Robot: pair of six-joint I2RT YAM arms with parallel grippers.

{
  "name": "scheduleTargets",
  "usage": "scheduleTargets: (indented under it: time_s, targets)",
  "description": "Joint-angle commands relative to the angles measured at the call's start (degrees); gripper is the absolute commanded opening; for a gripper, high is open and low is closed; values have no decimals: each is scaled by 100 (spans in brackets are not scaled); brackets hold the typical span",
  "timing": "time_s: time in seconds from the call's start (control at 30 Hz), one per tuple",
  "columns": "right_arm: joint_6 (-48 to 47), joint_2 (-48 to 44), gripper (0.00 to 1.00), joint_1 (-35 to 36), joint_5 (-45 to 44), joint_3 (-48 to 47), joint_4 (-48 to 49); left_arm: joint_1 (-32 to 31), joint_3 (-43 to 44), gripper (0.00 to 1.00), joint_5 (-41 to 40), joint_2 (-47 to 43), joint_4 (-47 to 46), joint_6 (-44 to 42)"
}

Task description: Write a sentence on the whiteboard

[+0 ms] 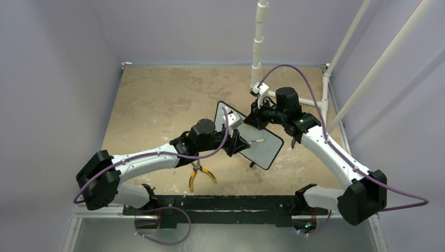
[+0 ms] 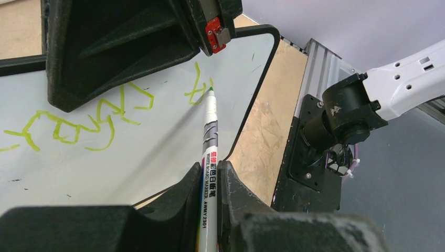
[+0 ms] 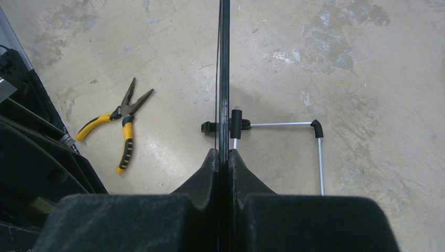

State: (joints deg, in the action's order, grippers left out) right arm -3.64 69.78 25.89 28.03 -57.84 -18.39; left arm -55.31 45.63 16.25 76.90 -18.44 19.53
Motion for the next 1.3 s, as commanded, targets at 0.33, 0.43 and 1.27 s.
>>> scheduleTargets:
  time_s: [0.33, 0.43, 1.27]
  targets:
    - [30, -123, 0, 65, 132, 19, 49, -59, -12, 0, -117, -4, -49, 81]
    - [30, -122, 0, 60, 137, 25, 53, -89, 3, 0, -113, 38, -108, 100]
    - [30, -97, 0, 58, 141, 21, 60, -180, 95, 0, -444, 7, -536, 193]
